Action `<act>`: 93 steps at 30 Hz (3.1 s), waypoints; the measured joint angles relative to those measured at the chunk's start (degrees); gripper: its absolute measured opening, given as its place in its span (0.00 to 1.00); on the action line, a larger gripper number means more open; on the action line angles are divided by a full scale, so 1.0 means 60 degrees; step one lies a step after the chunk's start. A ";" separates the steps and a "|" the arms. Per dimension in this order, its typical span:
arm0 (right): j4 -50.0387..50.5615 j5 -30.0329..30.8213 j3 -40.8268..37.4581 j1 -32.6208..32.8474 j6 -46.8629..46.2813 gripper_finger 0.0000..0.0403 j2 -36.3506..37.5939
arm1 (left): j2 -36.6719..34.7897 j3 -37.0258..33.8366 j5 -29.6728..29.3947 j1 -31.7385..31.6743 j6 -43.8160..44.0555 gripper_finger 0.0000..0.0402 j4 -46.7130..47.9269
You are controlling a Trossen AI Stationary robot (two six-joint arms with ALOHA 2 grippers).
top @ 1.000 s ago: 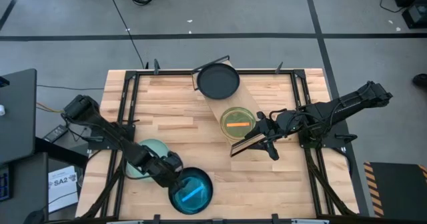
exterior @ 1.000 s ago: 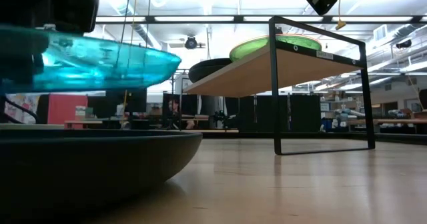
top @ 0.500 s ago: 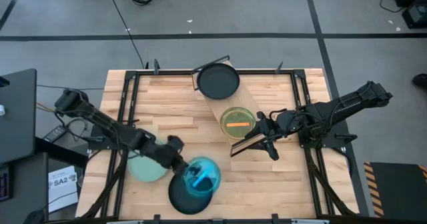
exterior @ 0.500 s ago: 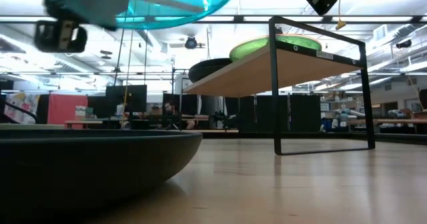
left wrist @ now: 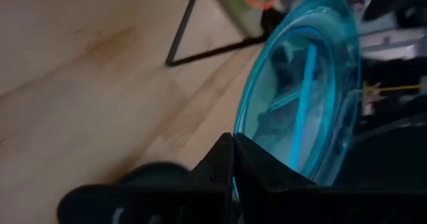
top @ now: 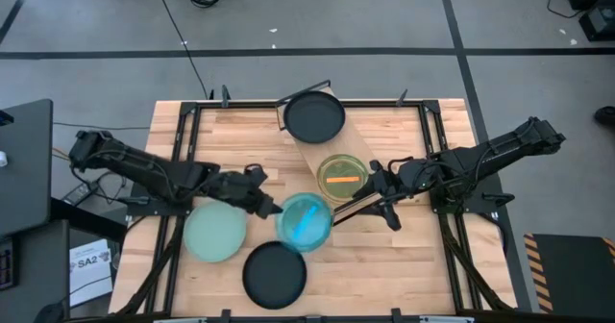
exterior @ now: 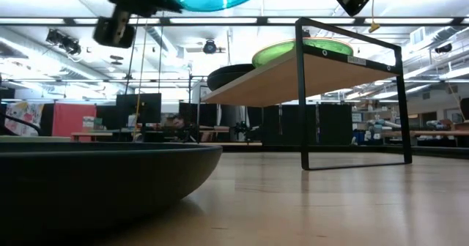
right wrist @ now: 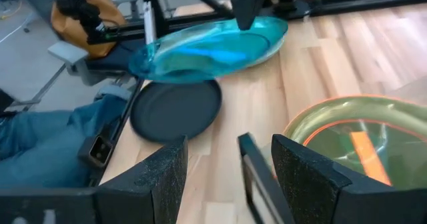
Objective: Place and stack plates onto a shelf
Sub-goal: Stack the transparent blue plate on the top of the transparent orange plate on the shelf
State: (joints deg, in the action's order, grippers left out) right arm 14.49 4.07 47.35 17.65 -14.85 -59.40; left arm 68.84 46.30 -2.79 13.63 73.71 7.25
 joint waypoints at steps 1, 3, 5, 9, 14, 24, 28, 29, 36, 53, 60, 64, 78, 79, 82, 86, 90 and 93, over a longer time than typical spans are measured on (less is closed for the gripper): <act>-0.0069 0.0141 0.0000 0.0000 -0.0029 0.55 0.0000 | 0.0000 0.0000 0.0068 -0.0143 -0.0004 0.03 -0.0127; -0.0307 0.0433 0.0000 -0.0010 -0.0155 0.55 0.0000 | 0.0009 0.0004 0.0089 -0.0437 -0.0004 0.03 -0.0225; -0.0620 0.0771 0.0000 -0.0060 -0.0356 0.55 0.0000 | 0.0022 0.0003 0.0083 -0.0740 -0.0146 0.03 -0.0217; -0.1342 0.1585 0.0000 -0.0263 -0.1011 0.55 0.0000 | 0.0022 0.0000 -0.0263 -0.1247 -0.0826 0.03 -0.0228; -0.2069 0.2472 0.0000 -0.0665 -0.1578 0.55 0.0000 | 0.0025 0.0000 -0.1128 -0.1786 -0.1768 0.03 -0.0243; -0.2333 0.2638 0.0000 -0.1366 -0.0458 0.55 0.0000 | 0.0025 0.0004 -0.1982 -0.2625 -0.3464 0.03 -0.1006; -0.2333 0.2638 0.0000 -0.1553 -0.0126 0.55 0.0000 | 0.0025 0.0004 -0.2223 -0.2790 -0.3906 0.03 -0.1460; -0.2333 0.2638 0.0000 -0.1606 -0.0166 0.55 0.0000 | 0.0025 0.0004 -0.2303 -0.2810 -0.4032 0.03 -0.1533; -0.2333 0.2677 0.0000 -0.1975 -0.0975 0.55 0.0000 | 0.0029 0.0004 -0.3134 -0.2806 -0.4657 0.03 -0.1883; -0.2972 0.2697 0.0000 -0.2495 -0.1074 0.48 -0.0553 | 0.0029 0.0004 -0.3638 -0.2806 -0.5257 0.03 -0.2391; -0.3195 0.2744 0.0000 -0.2492 -0.1070 0.39 -0.0535 | 0.0029 0.0004 -0.3638 -0.2806 -0.5253 0.03 -0.2383; -0.3192 0.2896 0.0000 -0.2492 -0.1070 0.33 -0.0539 | 0.0029 0.0004 -0.3640 -0.2806 -0.5253 0.03 -0.2385; -0.3182 0.3206 0.0000 -0.2528 -0.1070 0.17 -0.0535 | 0.0029 0.0004 -0.3672 -0.2799 -0.5251 0.03 -0.2678; -0.3182 0.3211 0.0000 -0.2528 -0.1070 0.16 -0.0535 | 0.0029 0.0004 -0.3674 -0.2799 -0.5251 0.03 -0.2726; -0.3170 0.3221 0.0000 -0.2532 -0.1073 0.13 -0.0535 | 0.0029 0.0004 -0.3692 -0.2799 -0.5253 0.03 -0.2737; -0.3158 0.3248 0.0000 -0.2535 -0.1073 0.09 -0.0532 | 0.0029 0.0004 -0.3689 -0.2799 -0.5249 0.03 -0.2737; -0.3141 0.3318 0.0000 -0.2535 -0.1071 0.05 -0.0528 | 0.0029 0.0004 -0.3673 -0.2799 -0.5241 0.03 -0.2737; -0.3120 0.3623 0.0000 -0.2535 -0.1070 0.04 -0.0528 | 0.0029 0.0004 -0.3642 -0.2799 -0.5093 0.03 -0.2784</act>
State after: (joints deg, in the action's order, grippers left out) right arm -4.23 25.81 47.35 2.44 -21.28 -62.57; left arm 69.01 46.33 -24.65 -3.16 43.15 -9.45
